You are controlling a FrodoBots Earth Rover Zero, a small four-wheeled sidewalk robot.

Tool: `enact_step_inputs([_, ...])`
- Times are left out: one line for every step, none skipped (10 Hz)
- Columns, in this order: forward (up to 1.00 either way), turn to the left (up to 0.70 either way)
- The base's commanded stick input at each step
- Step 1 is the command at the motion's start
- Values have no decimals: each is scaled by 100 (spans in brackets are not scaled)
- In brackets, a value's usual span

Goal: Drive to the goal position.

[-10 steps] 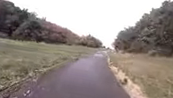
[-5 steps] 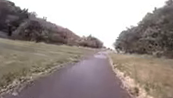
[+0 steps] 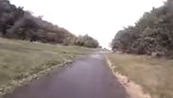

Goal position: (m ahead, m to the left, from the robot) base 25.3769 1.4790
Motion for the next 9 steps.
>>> enact_step_inputs([99,0])
enact_step_inputs([99,0])
enact_step_inputs([99,0])
enact_step_inputs([99,0])
enact_step_inputs([99,0])
enact_step_inputs([99,0])
enact_step_inputs([99,0])
enact_step_inputs([99,0])
enact_step_inputs([99,0])
